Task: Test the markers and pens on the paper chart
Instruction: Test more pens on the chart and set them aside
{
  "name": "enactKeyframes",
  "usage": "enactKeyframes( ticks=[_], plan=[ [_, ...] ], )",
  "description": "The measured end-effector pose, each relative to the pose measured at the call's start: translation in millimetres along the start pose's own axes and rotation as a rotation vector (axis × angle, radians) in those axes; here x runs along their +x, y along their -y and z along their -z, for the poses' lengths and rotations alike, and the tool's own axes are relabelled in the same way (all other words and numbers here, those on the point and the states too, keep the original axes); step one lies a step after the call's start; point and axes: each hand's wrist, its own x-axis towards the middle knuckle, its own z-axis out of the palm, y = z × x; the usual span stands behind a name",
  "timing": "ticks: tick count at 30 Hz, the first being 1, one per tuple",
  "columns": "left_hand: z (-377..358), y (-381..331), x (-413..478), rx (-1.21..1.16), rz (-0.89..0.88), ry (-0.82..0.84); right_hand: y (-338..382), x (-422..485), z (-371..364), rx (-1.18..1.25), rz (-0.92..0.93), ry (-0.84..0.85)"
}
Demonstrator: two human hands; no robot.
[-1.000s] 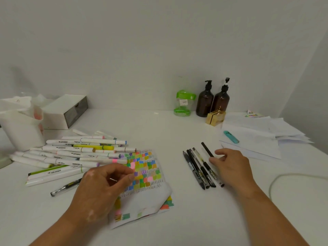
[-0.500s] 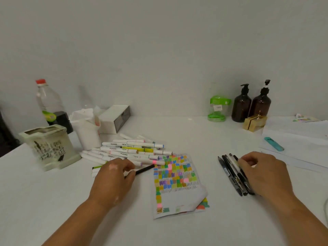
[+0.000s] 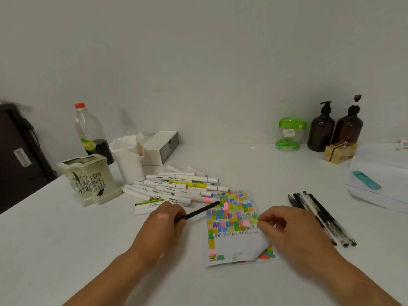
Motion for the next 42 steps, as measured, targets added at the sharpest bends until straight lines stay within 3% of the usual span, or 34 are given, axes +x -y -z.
enactKeyframes(
  ticks=[5,10,18,25,28,33,42],
  plan=[
    [-10.0,-44.6,7.0,-0.235,-0.096,0.078,8.9,-1.2,-8.4,0.313,-0.138,0.107],
    [-34.3,-64.6,10.2,-0.237,-0.247,0.126,15.0,1.6,-6.3,0.797,-0.288,0.196],
    [-39.4,-70.1,-0.2,-0.165,-0.389,0.027,23.0,-1.6,-11.9,0.76,-0.199,0.283],
    [-49.8,-54.1,5.1,-0.054,-0.2,0.111,7.9,8.9,0.8,0.93,-0.309,-0.035],
    [-49.8,-50.2,6.2,0.001,-0.212,0.174,3.7,8.8,1.9,0.864,-0.356,0.008],
    [-48.3,-45.1,2.8,-0.01,-0.213,0.169,-2.2,6.5,-2.9,0.414,-0.34,0.025],
    [-48.5,-43.6,0.7,0.011,-0.201,0.183,4.2,3.6,-4.4,0.317,-0.328,0.077]
  ],
)
